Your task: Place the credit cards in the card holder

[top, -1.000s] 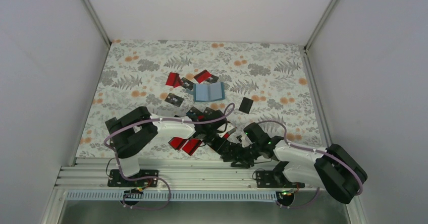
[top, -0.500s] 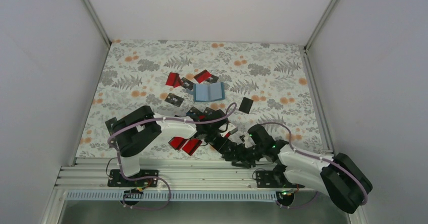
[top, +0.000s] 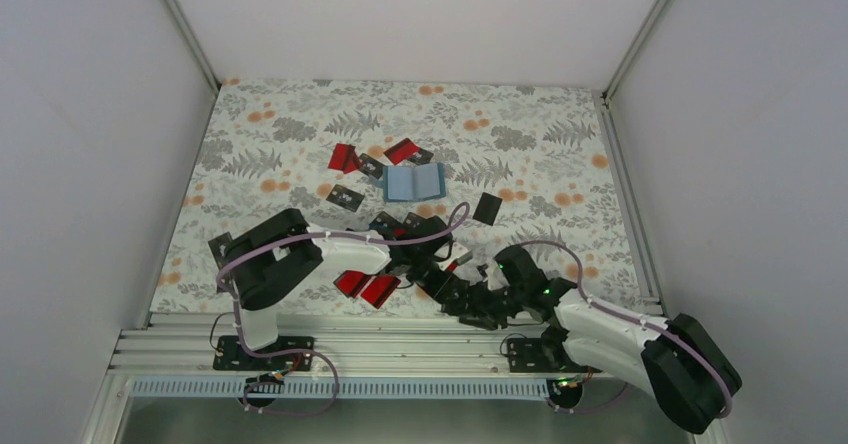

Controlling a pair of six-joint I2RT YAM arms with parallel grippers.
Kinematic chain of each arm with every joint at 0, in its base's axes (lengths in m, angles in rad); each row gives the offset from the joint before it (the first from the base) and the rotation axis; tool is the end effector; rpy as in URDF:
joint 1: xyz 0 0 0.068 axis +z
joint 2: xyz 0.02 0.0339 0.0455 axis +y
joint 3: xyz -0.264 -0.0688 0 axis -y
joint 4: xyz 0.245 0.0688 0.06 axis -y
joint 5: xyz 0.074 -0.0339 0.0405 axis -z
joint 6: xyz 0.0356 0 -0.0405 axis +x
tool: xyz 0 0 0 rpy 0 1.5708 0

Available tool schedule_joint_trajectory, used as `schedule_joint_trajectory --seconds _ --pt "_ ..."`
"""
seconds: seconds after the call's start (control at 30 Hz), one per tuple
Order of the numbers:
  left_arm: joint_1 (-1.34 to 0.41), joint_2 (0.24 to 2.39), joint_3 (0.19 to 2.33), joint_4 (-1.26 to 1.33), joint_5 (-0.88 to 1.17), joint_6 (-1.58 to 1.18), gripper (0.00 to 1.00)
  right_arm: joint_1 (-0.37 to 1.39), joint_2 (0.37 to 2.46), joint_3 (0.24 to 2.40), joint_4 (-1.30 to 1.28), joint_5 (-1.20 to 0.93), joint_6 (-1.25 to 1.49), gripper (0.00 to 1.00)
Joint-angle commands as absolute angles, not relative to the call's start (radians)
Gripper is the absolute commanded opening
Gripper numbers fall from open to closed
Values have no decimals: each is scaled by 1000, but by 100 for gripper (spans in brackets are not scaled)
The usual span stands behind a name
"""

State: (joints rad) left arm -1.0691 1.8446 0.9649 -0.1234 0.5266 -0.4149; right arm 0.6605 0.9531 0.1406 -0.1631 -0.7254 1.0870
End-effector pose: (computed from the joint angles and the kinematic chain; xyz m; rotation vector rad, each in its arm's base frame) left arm 0.1527 -0.3156 0.1288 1.1306 2.6331 -1.1308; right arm 0.0926 0.1018 0.1088 -0.2611 -2.6723 -1.2769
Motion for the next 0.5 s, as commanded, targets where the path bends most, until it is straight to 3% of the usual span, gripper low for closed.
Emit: schedule_joint_trajectory --seconds 0.0,0.27,0.47 --pt "-1099 1864 962 -76 658 -415 42 634 924 182 -95 -622 1060 43" --pt "-1066 1781 1035 -189 512 -386 42 634 826 265 -503 -617 933 48" --pt "-1039 1814 1140 -289 368 -352 42 634 904 212 -446 -618 938 49"
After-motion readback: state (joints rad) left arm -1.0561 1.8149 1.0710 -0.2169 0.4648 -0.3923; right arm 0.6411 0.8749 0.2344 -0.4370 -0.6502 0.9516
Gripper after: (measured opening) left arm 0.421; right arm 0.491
